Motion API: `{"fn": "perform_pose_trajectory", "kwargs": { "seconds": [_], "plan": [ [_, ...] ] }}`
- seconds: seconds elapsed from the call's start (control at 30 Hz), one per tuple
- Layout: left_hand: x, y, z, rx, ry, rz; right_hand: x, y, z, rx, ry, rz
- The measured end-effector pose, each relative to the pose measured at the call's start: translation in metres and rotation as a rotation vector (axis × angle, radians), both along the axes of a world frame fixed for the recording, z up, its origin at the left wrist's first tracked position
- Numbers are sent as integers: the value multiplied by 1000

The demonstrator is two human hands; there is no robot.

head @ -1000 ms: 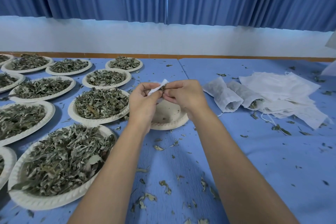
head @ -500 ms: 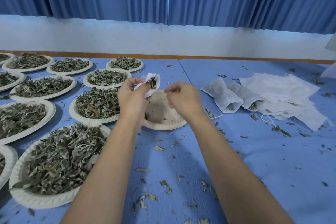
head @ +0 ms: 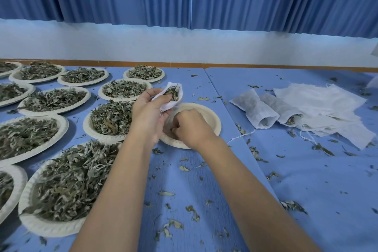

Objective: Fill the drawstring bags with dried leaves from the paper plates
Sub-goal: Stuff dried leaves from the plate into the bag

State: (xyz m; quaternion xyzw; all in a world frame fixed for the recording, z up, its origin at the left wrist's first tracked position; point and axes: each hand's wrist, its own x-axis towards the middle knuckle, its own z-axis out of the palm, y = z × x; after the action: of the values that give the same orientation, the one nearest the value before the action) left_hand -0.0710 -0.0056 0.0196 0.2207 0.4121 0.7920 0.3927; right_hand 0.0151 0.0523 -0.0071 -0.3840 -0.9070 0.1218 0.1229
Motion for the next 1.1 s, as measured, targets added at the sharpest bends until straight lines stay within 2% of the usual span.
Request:
{"fn": "perform_pose_trajectory", "kwargs": {
  "seconds": [0.07,0.1,0.17,0.23,0.27,0.37,0.57,0.67,0.73,0.87,1.1],
  "plan": [
    [2,0,0,-5,22,-24,8,7,5,-103,134,-96],
    [3,1,0,-9,31,-41,14,10,9,-192,291,-166],
    [7,4,-2,-10,50,-62,29,15,25,-421,739,-283],
    [13,6,-2,-20,94,-52,41,17,41,-612,1061,-241],
    [16,7,-1,-24,108,-46,44,16,46,-658,1111,-181],
    [22,11,-1,-32,121,-15,43,9,53,-635,996,-80],
    [30,15,-9,-66,296,14,30,-3,47,-206,706,-202],
    [29,14,-10,-74,293,-5,29,-3,46,-176,616,-201],
    [27,12,-10,-71,263,-28,33,-1,47,-265,647,-233],
    [27,10,-8,-55,257,-65,38,1,45,-434,835,-317],
    [27,6,-6,-18,199,-109,34,6,36,-333,853,-375]
  ]
}}
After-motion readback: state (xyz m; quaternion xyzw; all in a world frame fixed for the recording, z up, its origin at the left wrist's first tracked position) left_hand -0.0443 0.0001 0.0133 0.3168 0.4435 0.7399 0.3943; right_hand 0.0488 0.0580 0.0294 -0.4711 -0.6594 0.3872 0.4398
